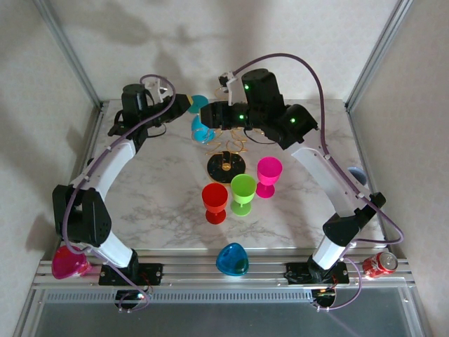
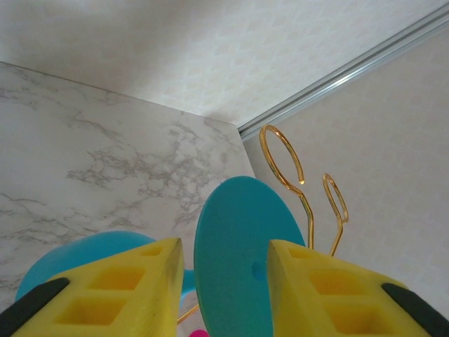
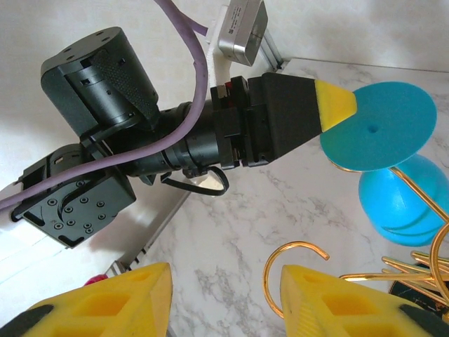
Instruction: Take the wine glass off the wine glass rack
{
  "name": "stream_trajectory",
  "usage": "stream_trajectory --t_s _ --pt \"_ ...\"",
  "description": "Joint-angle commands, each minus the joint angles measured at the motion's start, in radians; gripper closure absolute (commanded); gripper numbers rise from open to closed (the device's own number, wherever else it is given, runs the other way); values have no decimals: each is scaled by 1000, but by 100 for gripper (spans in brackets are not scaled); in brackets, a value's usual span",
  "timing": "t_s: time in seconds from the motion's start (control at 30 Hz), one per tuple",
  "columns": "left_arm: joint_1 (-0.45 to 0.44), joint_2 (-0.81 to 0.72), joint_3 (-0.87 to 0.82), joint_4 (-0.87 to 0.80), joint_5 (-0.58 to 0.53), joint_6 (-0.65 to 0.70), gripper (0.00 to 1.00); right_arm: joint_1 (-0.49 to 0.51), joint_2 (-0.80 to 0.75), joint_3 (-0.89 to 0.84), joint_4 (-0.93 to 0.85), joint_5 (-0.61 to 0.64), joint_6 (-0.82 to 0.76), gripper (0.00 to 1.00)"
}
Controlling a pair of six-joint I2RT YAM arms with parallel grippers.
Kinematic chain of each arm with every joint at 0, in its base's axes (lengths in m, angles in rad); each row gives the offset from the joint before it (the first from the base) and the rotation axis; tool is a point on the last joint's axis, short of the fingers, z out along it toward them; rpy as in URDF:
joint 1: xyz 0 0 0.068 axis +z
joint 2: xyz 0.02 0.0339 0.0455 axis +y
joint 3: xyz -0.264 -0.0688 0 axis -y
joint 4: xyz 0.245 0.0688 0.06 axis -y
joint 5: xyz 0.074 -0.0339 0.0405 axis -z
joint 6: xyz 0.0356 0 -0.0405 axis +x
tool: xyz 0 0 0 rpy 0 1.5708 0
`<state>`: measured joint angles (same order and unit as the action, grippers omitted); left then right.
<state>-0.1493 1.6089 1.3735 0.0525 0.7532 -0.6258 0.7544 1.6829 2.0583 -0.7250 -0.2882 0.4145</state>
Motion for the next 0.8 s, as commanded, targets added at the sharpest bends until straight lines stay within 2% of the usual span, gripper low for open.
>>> stream_trajectory --t_s 0.0,0.17,0.27,0.37,0.53,0.77 --pt "-7 14 38 24 24 6 65 -3 -34 -10 12 11 -4 55" --pt "-8 17 36 24 26 4 72 -3 -34 -12 12 13 -5 55" --pt "-8 18 37 29 29 2 81 -3 -34 -15 12 12 -5 55" --pt "-7 19 38 29 31 1 86 -3 -34 -14 12 12 -5 55" --pt "-8 18 38 27 36 2 99 -3 -32 -16 18 10 -2 55" --pt "-7 21 43 28 53 -7 100 -3 -32 -16 21 8 0 55"
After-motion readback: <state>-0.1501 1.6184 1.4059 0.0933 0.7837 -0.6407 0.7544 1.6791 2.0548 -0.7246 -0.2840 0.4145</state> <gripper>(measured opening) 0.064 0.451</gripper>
